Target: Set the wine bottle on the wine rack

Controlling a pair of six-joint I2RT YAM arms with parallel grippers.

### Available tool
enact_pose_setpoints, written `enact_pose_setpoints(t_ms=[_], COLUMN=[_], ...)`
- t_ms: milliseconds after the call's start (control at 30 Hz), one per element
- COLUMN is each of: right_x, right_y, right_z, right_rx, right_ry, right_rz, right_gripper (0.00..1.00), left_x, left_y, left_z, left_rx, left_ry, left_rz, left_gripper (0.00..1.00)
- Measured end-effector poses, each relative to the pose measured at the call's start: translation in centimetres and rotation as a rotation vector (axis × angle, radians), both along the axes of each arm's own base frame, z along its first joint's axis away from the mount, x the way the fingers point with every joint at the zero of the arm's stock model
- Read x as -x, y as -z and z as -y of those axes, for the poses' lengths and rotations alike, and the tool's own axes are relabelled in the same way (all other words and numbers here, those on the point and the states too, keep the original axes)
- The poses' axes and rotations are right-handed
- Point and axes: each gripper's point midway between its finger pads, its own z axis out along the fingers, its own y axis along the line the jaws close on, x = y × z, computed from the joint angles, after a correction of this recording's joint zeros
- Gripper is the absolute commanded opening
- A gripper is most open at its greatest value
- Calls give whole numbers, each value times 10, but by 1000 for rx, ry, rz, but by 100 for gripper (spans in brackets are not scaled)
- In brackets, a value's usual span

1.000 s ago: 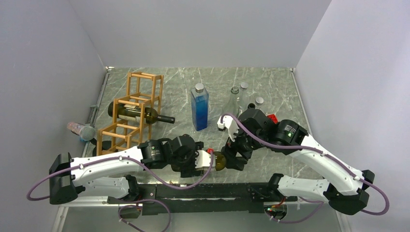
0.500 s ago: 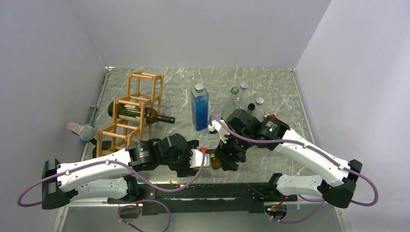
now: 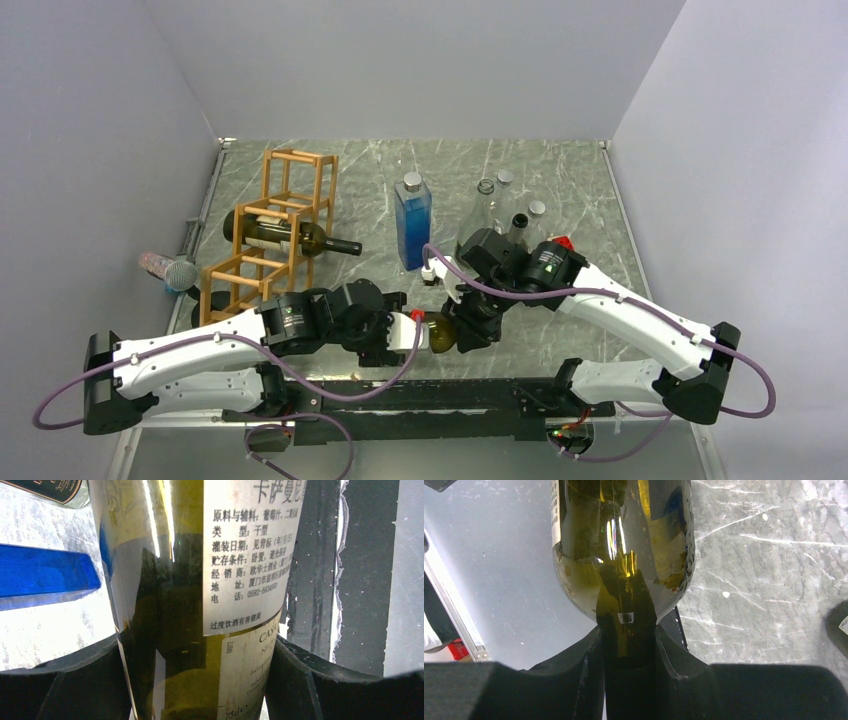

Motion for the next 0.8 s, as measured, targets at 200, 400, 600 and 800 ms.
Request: enact_pose_setpoints(t_ms=[200, 400, 600, 800], right_x=[-1, -2, -9, -13], right_y=[0, -3, -10, -15], right_z=[-1, -1, 6, 10], right_rx=[-1, -6, -2, -6], right_ry=[8, 21, 116, 182], right_rz=[4, 30, 63, 77], right_gripper=[0, 0, 0, 0], left_x=[-1, -4, -18, -23], left_y=[-1, -2, -23, -47], left_z=[-2, -2, 8, 8], left_rx=[1, 2, 81, 165], left_ry=[-5, -13, -82, -105], left_rz=[10, 25, 66, 108], left_gripper=[25, 83, 99, 99])
